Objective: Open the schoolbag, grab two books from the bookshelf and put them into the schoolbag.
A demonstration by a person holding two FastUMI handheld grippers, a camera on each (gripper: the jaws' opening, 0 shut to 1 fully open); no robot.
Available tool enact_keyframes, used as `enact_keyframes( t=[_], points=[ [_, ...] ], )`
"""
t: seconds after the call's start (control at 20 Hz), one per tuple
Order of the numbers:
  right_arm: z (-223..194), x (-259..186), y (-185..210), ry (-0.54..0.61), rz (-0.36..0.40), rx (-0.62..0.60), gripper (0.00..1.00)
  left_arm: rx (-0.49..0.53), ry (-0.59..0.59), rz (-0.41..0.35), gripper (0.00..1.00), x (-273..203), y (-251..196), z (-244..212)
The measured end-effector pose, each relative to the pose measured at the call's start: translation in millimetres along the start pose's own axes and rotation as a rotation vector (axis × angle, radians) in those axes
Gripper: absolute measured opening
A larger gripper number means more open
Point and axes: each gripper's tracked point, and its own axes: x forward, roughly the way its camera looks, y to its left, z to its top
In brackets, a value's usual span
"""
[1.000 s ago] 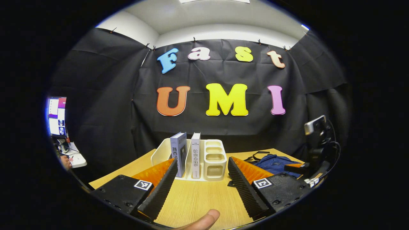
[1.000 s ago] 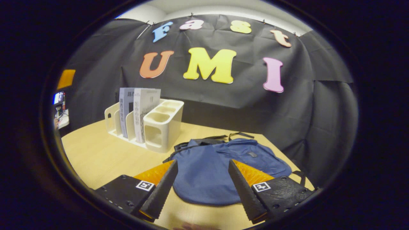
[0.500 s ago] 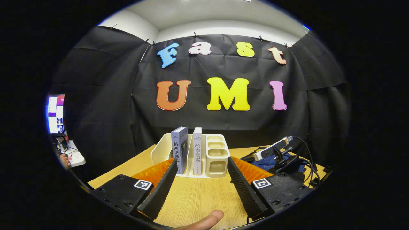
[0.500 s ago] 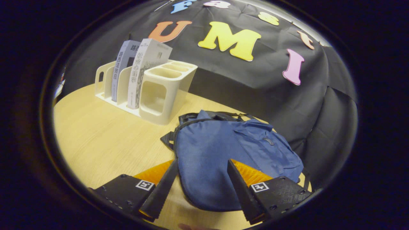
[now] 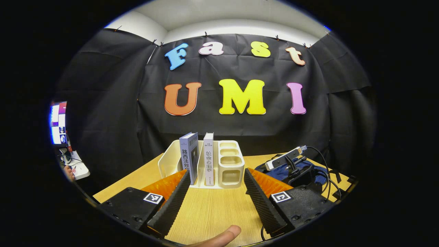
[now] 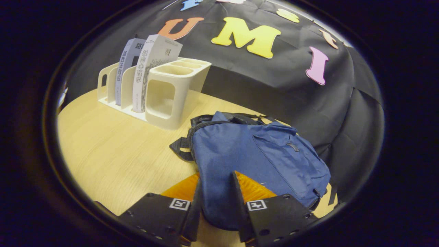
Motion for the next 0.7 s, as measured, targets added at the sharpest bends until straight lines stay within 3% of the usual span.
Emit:
enact_keyframes(
  t=[0.05,0.1,0.25,0.35,0.7],
  points=[
    [6.3,-3.1,-5.0,-0.017,-0.009,-0.007,0.40,0.003,0.000,-0.001,0.98,0.6,-0.4,-0.4],
    [11.7,-6.9,-8.1,-0.033,-0.009,-0.007,0.18,0.006,0.002,0.000,0.98,0.9,-1.6,-0.5],
    [23.0,-14.4,-18.2,-0.033,0.018,0.049,0.04,0.010,0.008,0.002,0.98,4.7,-3.1,-3.0],
    [32.3,-19.0,-29.0,-0.037,0.044,0.078,0.04,0.011,0.014,0.002,0.98,5.8,-4.3,-5.8],
    [76.5,-46.6,-87.6,-0.127,0.011,0.078,0.04,-0.002,0.035,0.003,0.98,15.8,-5.7,-13.8]
  ],
)
